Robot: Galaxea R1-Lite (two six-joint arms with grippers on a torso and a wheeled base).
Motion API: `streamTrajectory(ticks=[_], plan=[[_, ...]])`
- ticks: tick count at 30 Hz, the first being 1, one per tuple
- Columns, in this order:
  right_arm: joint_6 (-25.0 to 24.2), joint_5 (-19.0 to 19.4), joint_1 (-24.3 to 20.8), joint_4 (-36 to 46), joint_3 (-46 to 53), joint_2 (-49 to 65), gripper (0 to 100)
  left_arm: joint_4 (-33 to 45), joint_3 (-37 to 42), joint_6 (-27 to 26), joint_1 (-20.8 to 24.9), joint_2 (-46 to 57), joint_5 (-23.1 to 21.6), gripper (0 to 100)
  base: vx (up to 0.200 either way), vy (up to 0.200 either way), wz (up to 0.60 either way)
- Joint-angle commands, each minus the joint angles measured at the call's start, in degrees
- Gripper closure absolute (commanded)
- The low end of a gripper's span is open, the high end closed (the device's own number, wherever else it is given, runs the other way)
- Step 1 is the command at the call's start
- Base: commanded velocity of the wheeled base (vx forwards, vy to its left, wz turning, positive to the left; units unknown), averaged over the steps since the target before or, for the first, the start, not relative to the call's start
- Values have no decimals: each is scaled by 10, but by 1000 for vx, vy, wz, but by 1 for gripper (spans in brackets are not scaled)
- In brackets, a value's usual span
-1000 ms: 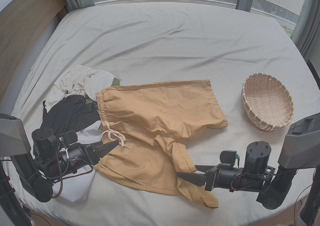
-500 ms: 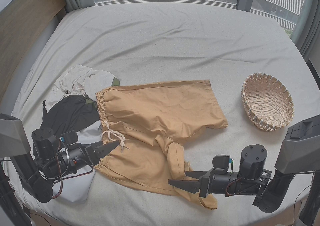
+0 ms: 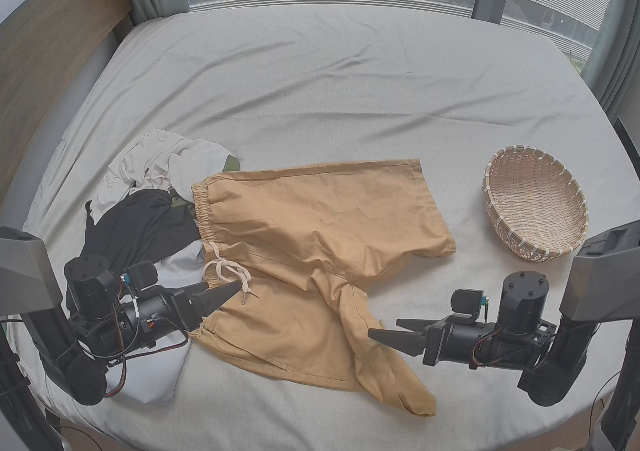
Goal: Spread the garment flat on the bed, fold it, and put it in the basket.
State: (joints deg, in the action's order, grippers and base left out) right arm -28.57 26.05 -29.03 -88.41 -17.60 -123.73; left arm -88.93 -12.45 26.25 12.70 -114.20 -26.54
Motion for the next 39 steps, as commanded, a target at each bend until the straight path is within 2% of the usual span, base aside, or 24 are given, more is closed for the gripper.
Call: streamTrajectory(ticks=[1, 7, 8, 12, 17, 28, 39], plan=[[32, 0, 45, -1, -11, -57, 0, 0, 1, 0, 0, -1, 0, 0, 0, 0, 0], [77, 4, 73, 0, -21, -64, 0, 0, 1, 0, 0, -2, 0, 0, 0, 0, 0], [97, 10, 78, 0, -19, -63, 0, 0, 1, 0, 0, -3, 0, 0, 0, 0, 0], [106, 34, 78, 0, -10, -58, 0, 0, 3, 0, 0, -4, 0, 0, 0, 0, 0], [137, 37, 74, 0, -12, -68, 0, 0, 7, 0, 0, -4, 0, 0, 0, 0, 0], [142, 32, 42, 0, -74, -129, 0, 0, 10, 0, -2, -2, 1, 0, 0, 0, 0], [138, 31, 3, 0, -93, -126, 0, 0, 15, 1, -1, -6, 1, 0, 0, 0, 0]])
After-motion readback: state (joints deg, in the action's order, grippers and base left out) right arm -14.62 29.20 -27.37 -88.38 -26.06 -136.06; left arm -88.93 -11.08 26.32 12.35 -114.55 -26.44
